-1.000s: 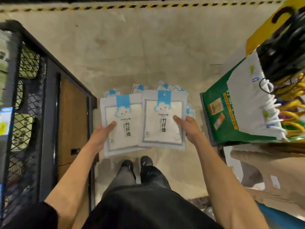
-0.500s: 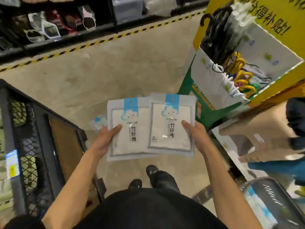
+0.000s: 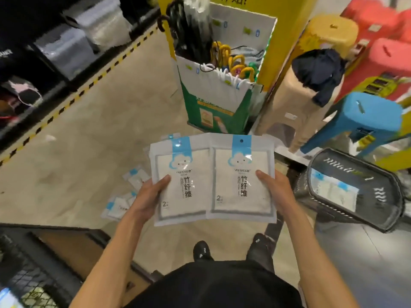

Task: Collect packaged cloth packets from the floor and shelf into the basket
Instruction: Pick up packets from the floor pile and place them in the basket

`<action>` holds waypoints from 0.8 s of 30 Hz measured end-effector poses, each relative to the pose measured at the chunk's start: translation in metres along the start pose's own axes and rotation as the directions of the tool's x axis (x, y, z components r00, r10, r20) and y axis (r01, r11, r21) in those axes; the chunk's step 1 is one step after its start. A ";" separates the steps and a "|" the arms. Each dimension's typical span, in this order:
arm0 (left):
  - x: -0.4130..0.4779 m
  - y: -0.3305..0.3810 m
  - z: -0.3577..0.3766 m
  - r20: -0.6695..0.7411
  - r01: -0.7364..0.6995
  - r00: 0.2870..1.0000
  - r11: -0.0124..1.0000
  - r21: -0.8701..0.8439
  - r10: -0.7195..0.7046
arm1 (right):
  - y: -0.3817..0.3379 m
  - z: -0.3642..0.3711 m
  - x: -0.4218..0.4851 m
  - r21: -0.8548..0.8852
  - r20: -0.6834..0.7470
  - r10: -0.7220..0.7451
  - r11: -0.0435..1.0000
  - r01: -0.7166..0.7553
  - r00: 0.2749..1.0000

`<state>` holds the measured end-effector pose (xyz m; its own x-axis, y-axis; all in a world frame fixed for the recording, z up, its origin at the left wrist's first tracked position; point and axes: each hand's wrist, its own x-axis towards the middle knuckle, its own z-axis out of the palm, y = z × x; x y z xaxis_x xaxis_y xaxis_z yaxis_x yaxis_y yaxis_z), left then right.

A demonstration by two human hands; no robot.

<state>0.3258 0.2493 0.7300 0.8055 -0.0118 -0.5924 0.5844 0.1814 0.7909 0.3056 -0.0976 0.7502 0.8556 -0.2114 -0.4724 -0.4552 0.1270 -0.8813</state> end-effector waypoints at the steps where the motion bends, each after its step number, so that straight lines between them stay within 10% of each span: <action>1: 0.001 0.001 0.012 0.027 0.006 1.000 1.000 0.019 -0.006 | 0.001 -0.014 -0.006 0.021 -0.026 -0.002 1.000 0.003 1.000; 24: -0.008 -0.106 0.404 0.344 0.057 0.927 0.961 0.269 -0.151 | 0.045 -0.417 -0.046 0.150 -0.332 0.076 0.988 -0.027 0.940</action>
<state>0.2974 -0.1669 0.7131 0.6922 -0.3764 -0.6158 0.6338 -0.0911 0.7681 0.1431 -0.4860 0.7271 0.6883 -0.5105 -0.5154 -0.4364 0.2762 -0.8563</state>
